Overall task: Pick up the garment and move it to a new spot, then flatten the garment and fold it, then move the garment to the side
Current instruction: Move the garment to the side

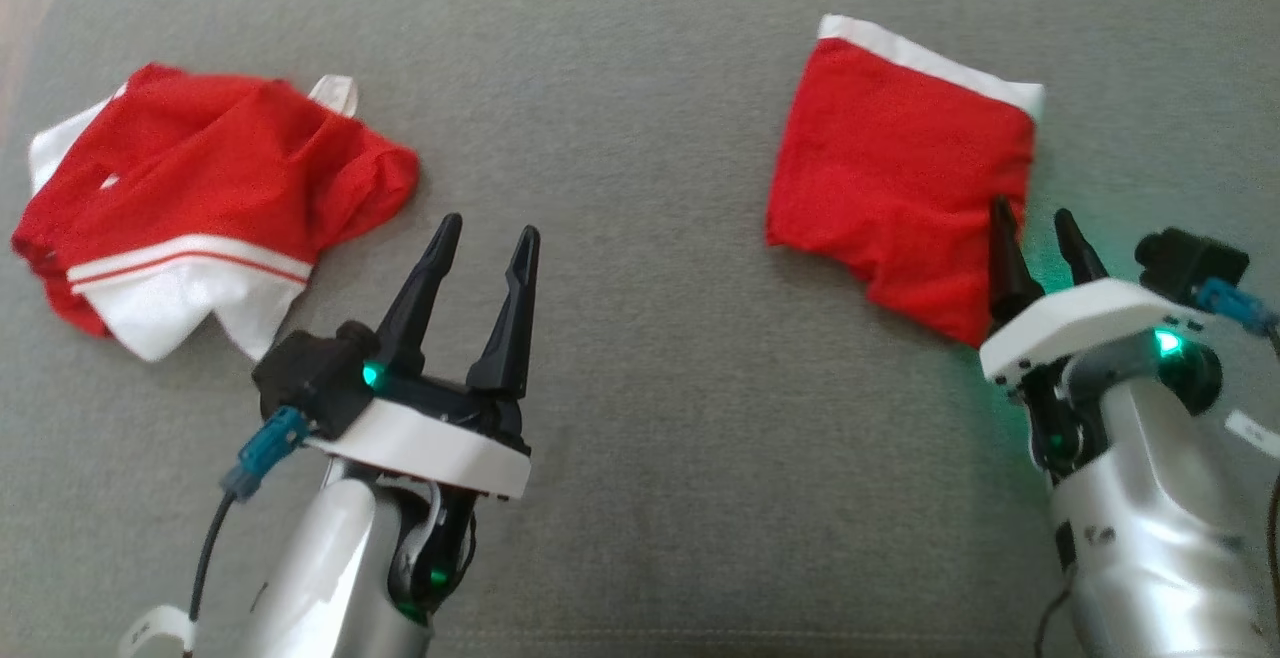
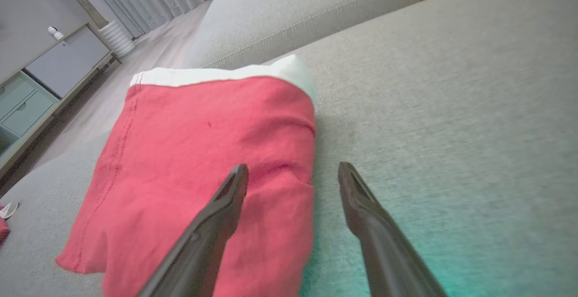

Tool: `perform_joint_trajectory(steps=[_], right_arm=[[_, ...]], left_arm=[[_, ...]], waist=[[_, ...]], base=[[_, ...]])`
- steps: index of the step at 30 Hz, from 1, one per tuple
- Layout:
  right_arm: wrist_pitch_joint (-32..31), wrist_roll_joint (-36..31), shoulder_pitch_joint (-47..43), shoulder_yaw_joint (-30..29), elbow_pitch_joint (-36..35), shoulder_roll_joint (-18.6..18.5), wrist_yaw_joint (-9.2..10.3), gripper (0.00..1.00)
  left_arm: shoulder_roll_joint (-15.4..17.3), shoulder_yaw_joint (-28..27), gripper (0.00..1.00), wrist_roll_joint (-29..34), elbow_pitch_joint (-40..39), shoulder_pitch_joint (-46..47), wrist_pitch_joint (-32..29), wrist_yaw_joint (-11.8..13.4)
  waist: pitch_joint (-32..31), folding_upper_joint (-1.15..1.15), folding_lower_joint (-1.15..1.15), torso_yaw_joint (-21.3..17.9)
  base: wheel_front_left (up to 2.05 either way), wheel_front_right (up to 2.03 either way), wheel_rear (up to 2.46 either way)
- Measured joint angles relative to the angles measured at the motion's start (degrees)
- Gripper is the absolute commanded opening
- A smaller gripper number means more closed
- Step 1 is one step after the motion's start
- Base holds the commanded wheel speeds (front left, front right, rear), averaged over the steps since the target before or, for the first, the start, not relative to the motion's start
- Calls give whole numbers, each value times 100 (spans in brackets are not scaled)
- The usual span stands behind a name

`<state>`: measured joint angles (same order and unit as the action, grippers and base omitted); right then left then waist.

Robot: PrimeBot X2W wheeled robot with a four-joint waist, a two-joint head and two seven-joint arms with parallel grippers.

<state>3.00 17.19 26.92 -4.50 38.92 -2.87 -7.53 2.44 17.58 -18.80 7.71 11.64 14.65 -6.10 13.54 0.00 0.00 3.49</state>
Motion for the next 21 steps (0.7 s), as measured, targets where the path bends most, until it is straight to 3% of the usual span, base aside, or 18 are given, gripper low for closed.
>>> perform_joint_trajectory(steps=[8, 12, 13, 14, 21], right_arm=[[-125, 1010, 937, -34, 1339, -42, 0, 100], [-37, 970, 1319, 110, 1881, -116, 0, 100], [27, 888, 1380, 137, 1995, -119, 0, 42], [109, 776, 1424, 156, 2103, -121, 0, 0], [491, -121, 1494, 407, 2517, -232, -1, 0]], left_arm=[[-1, 82, 100, 0, 2, 75, 1, 0], [-1, 90, 100, 0, 3, 76, 1, 0], [-1, 91, 100, 0, 3, 76, 1, 0], [-1, 90, 100, 2, 3, 76, 1, 1], [-1, 90, 100, 8, 4, 105, 1, 3]], waist=[[224, 0, 0, 330], [258, 0, 0, 350], [259, 0, 0, 343], [258, 0, 0, 331], [170, 0, 0, 169]], base=[[0, 0, 0], [0, 0, 0], [0, 0, 0], [0, 0, 0], [0, 0, 0]])
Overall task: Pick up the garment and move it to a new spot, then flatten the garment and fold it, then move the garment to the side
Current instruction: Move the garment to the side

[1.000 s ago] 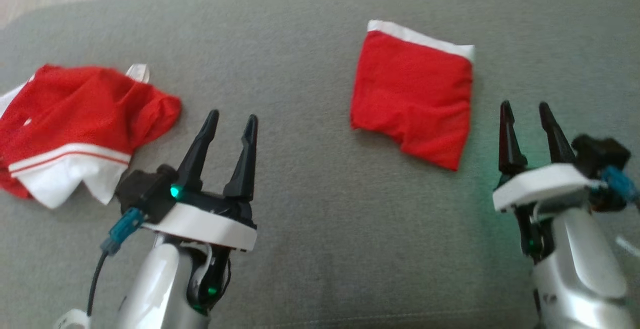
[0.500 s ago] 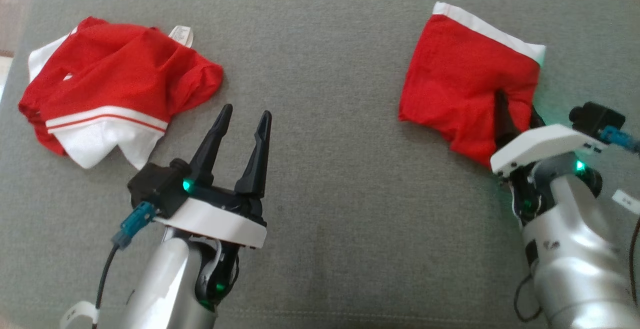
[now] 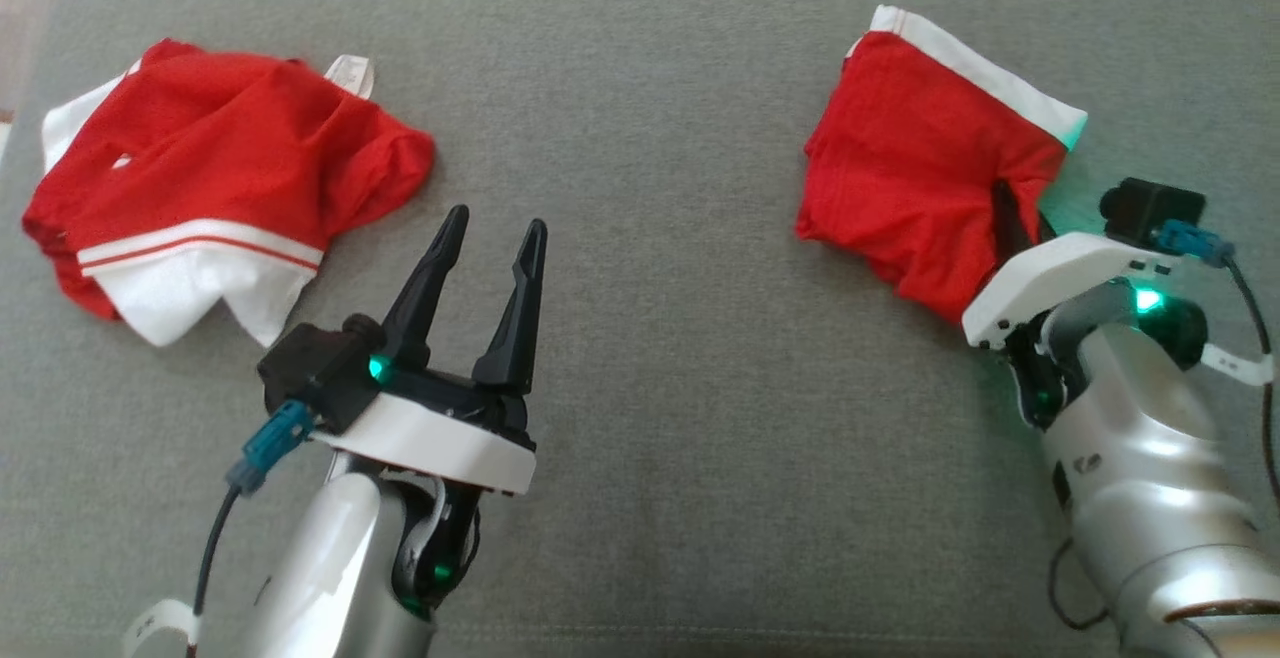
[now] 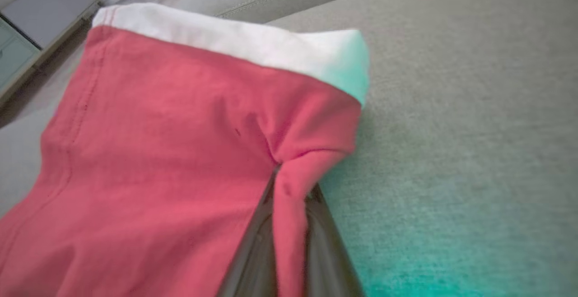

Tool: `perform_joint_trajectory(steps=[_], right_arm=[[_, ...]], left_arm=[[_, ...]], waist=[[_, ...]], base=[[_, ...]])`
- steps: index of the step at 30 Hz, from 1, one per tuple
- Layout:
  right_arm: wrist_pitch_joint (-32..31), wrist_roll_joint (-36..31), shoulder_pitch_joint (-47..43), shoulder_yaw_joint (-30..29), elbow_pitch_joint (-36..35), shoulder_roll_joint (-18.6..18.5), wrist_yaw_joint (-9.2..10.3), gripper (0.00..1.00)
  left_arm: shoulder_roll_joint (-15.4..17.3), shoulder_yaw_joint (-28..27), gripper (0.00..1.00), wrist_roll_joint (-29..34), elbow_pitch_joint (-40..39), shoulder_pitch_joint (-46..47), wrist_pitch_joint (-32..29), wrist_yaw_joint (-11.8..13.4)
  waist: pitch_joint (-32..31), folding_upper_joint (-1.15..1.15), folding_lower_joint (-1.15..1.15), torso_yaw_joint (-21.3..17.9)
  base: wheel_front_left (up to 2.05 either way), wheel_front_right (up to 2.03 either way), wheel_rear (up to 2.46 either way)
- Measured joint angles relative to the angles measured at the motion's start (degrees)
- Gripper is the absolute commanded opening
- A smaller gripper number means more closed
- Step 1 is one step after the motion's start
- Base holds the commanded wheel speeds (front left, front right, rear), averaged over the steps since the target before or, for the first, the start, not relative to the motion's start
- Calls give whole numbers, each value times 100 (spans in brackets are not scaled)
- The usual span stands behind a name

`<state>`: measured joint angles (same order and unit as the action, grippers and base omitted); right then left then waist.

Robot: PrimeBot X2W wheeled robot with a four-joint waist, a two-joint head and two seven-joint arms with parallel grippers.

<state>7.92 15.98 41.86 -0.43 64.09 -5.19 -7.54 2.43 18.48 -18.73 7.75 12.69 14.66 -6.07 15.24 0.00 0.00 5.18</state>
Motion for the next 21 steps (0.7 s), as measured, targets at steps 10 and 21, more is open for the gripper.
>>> perform_joint_trajectory(steps=[10, 21], right_arm=[[-301, -713, 12, 1152, -213, -1065, 0, 0], [-745, -654, 132, 3007, -954, -3455, 0, 0]], left_arm=[[0, 113, 100, -8, -19, 3, 0, 2], [-1, 224, 100, -62, -166, 276, 0, 1]], waist=[[-101, 0, 0, -234], [251, 0, 0, -75]], base=[[0, 0, 0], [0, 0, 0]])
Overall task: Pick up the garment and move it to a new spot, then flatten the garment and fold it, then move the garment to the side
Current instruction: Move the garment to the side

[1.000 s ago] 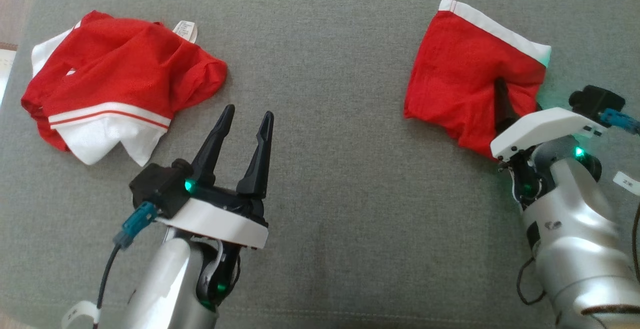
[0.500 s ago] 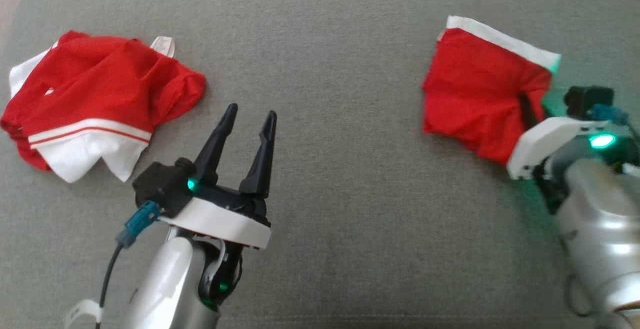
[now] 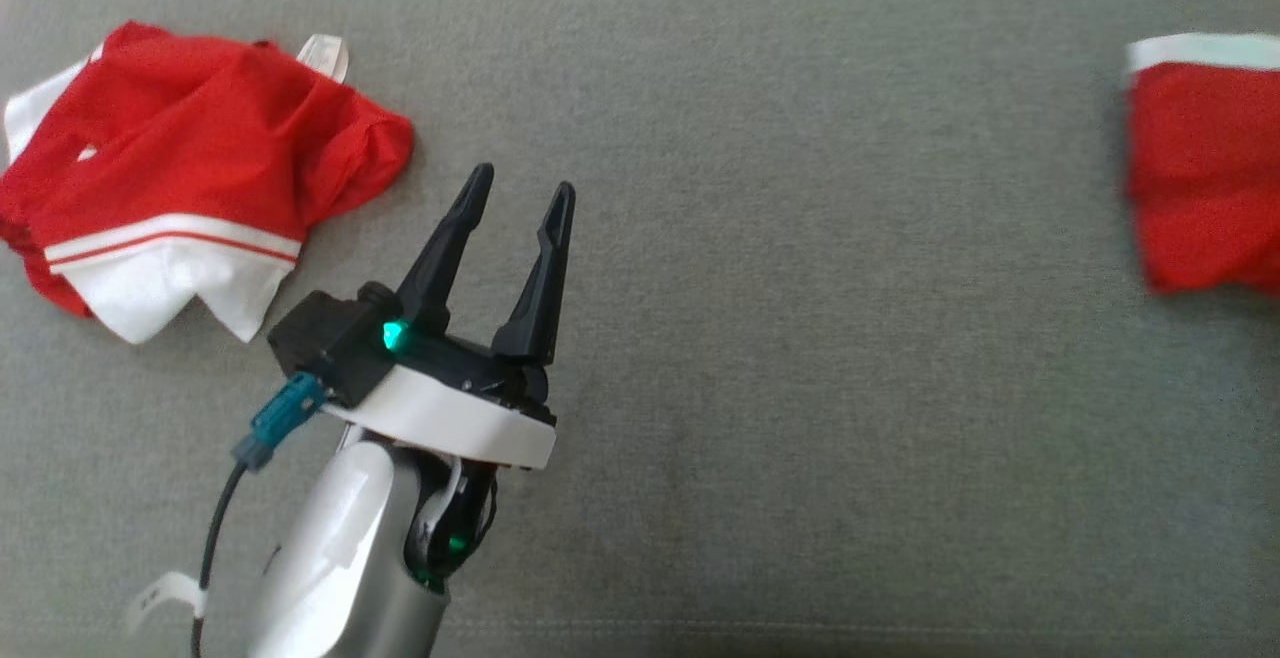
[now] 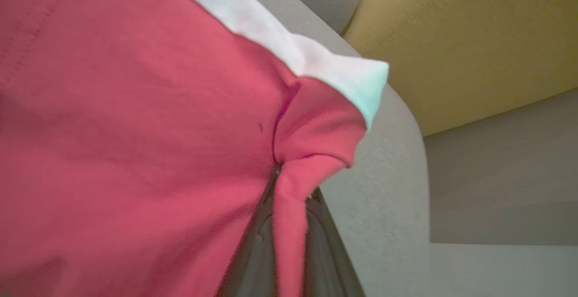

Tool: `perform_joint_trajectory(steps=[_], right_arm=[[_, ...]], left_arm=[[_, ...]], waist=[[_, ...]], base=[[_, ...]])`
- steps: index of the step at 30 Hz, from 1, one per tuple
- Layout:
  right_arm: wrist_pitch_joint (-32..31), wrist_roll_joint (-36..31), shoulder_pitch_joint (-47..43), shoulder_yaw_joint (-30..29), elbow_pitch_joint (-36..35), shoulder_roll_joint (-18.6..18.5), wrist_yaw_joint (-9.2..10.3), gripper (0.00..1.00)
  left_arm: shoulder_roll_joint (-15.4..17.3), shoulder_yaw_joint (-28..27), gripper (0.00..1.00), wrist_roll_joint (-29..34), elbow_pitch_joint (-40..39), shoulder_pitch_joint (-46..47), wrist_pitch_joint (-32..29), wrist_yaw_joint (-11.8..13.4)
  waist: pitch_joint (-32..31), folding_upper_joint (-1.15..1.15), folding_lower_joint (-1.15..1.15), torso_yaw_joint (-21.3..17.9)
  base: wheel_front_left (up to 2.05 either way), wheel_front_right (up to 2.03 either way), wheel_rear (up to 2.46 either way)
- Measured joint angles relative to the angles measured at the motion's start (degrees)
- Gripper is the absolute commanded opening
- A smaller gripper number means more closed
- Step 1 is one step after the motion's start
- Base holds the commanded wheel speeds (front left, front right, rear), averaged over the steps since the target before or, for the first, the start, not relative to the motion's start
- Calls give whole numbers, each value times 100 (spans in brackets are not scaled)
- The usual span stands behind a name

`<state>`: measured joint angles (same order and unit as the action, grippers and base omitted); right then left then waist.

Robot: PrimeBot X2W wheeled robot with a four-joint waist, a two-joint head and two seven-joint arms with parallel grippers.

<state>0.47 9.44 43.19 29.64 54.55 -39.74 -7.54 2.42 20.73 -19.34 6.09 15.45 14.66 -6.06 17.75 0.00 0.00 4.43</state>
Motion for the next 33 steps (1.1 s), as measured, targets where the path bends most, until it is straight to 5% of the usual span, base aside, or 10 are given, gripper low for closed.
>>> perform_joint_trajectory(steps=[8, 18, 19, 20, 33], right_arm=[[-214, 327, 211, 120, -164, -812, 0, 0], [-258, 188, 358, -449, 3, -920, 0, 0], [-253, 145, 358, -537, 16, -902, 0, 89], [-248, 118, 358, -648, 40, -860, 0, 100], [218, -260, 319, -1739, -311, 125, 0, 100]], left_arm=[[0, 7, 100, 1, -44, 133, 0, -2], [-2, -12, 100, 11, -81, 285, 0, -7], [-2, -15, 100, 13, -79, 285, 0, -7], [-2, -20, 100, 21, -77, 285, 0, -7], [-2, -124, 100, 69, 15, 202, 0, -8]], waist=[[330, 0, 0, 196], [582, 0, 0, 231], [582, 0, 0, 215], [574, 0, 0, 197], [-89, 0, 0, -70]], base=[[0, 0, 0], [0, 0, 0], [0, 0, 0], [0, 0, 0], [0, 0, 0]])
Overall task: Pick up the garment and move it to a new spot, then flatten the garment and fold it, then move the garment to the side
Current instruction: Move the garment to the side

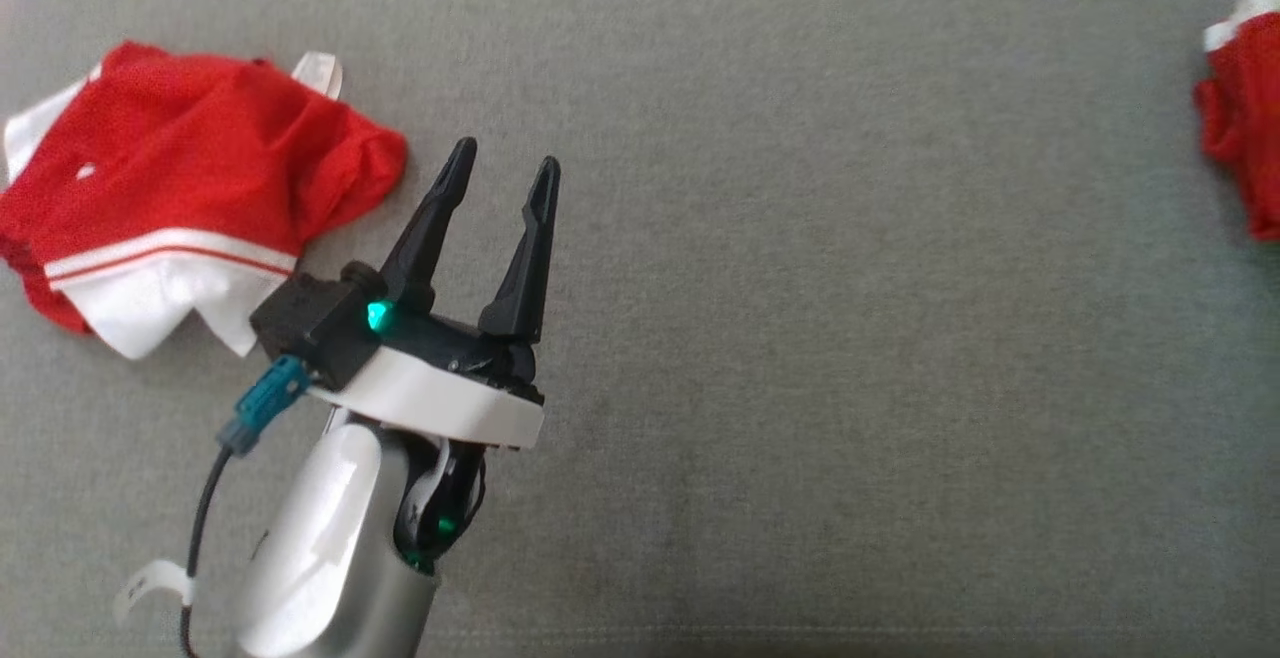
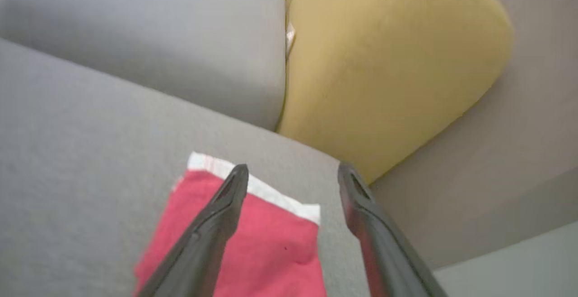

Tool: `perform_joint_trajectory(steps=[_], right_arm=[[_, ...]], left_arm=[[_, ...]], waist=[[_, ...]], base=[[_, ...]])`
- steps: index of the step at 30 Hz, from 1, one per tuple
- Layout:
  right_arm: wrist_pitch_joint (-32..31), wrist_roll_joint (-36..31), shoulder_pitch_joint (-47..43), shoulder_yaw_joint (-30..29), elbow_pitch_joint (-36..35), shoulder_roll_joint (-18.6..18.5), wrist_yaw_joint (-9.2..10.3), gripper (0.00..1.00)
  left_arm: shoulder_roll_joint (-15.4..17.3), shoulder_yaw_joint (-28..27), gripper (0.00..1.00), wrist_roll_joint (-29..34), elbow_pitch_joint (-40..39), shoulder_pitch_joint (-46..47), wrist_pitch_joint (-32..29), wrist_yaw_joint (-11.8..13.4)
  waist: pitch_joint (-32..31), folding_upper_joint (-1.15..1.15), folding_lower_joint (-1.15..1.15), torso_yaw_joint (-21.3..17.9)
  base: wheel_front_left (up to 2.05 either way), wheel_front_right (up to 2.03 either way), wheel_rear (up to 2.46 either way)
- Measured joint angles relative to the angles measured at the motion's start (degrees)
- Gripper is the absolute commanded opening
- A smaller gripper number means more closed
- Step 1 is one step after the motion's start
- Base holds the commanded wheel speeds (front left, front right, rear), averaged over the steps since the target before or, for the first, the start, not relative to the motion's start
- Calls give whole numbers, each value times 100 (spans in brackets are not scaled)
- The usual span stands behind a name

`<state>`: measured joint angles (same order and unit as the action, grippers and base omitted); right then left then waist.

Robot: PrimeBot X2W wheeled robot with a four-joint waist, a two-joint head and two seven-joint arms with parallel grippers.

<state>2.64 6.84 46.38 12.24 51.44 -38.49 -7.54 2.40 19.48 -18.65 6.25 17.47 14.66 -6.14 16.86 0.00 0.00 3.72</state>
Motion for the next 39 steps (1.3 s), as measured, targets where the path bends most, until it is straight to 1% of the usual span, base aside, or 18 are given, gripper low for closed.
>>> perform_joint_trajectory(steps=[3, 6, 9, 11, 12, 17, 18, 20, 22, 29, 39], right_arm=[[227, -2, -70, -238, -342, 448, 0, 100], [431, 51, -334, -411, -822, 955, 0, 100], [582, 274, -709, -588, -1350, 1468, 0, 100], [646, 404, -993, -664, -1742, 1748, 0, 100], [682, 493, -1313, -736, -2132, 2018, 0, 100], [753, 550, -2250, -1042, -2907, 2795, 0, 100], [811, 446, -2603, -1069, -3115, 3071, 0, 100], [886, 419, -2915, -1056, -3272, 3284, 0, 100], [982, 417, -3204, -1101, -3415, 3424, 0, 100], [1124, 305, -3774, -1184, -3605, 3506, 0, 100], [1172, 319, -3904, -1074, -3678, 3556, 0, 100]], left_arm=[[0, -48, 100, 31, 21, -112, 0, -1], [1, -188, 100, 44, 46, -302, 0, 1], [0, -294, 100, 47, 45, -482, 0, 1], [2, -385, 100, 75, 30, -583, 0, 1], [3, -438, 100, 87, -3, -674, 0, 1], [4, -563, 100, 85, -41, -854, 0, 2], [3, -571, 100, 83, -46, -941, 0, 7], [4, -577, 100, 54, -42, -1048, 0, 7], [4, -588, 100, 25, -31, -1165, 0, 9], [5, -694, 100, -18, -10, -1371, 0, 16], [7, -712, 100, -75, -43, -1421, 0, 62]], waist=[[-243, 0, 0, -78], [-496, 0, 0, -157], [-742, 0, 0, -238], [-890, 0, 0, -291], [-1021, 0, 0, -340], [-1270, 0, 0, -414], [-1339, 0, 0, -431], [-1401, 0, 0, -442], [-1451, 0, 0, -442], [-1527, 0, 0, -432], [-1569, 0, 0, -420]], base=[[0, 0, 0], [0, 0, 0], [0, 0, 0], [0, 0, 0], [0, 0, 0], [0, 0, 0], [0, 0, 0], [0, 0, 0], [0, 0, 0], [0, 0, 0], [0, 0, 0]])
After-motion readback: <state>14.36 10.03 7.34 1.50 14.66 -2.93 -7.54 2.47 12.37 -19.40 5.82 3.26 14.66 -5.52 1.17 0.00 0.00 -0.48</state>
